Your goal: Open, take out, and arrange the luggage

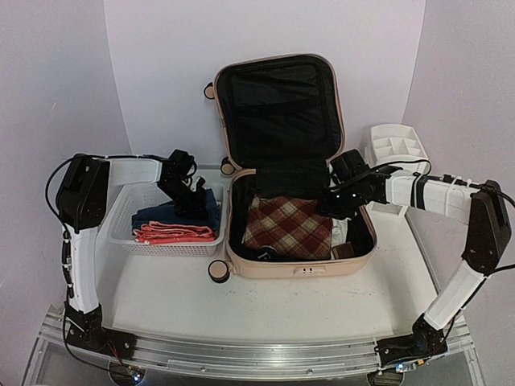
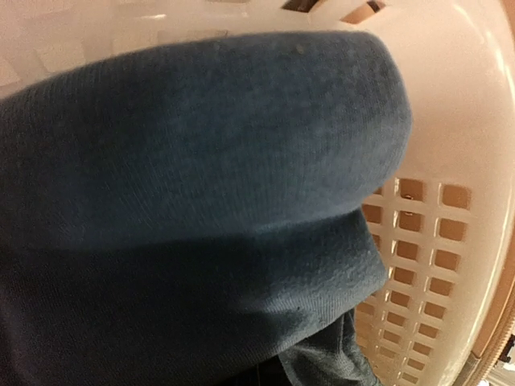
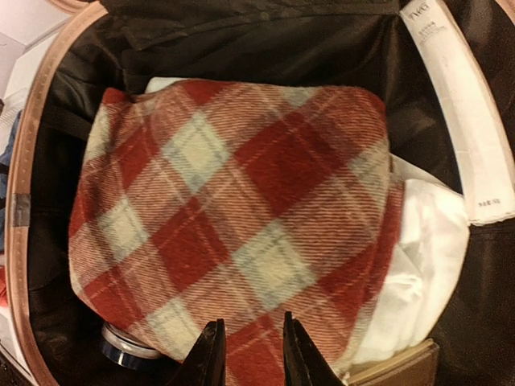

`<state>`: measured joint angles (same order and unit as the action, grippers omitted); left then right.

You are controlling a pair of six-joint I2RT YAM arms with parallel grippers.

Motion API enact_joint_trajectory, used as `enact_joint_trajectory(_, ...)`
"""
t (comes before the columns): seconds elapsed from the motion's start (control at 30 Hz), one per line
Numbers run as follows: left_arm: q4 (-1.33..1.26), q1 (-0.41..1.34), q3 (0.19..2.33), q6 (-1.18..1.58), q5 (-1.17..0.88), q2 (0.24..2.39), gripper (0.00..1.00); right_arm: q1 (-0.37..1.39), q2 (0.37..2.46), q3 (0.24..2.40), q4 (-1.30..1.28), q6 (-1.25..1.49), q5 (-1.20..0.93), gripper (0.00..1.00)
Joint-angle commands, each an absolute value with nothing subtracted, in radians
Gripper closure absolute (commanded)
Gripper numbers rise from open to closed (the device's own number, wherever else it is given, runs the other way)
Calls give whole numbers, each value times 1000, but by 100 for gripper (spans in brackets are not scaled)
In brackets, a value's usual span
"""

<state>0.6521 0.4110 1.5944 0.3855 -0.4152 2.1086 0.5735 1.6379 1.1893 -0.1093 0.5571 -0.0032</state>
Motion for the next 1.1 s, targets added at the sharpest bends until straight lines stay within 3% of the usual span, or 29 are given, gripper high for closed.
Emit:
enact_joint_trajectory(0.0,645,428,1552,397,-335,2037,96,525,1647,1199,-199,517,-56,73)
enact_joint_trajectory(0.2,645,458,1506,405,-218,1832,76,477,1666,1187,-217,515,-114,65)
enact_joint_trajectory(0.4,644,542,1496,427,-175,1717,65,428,1694,1162,-219,529,-180,58)
enact_joint_trajectory(0.7,647,748,1637,498,-168,1826,32,395,1761,1160,-212,526,-220,55)
enact_joint_trajectory(1.07,662,765,1750,515,-199,2015,29,374,1820,1155,-163,546,-268,58)
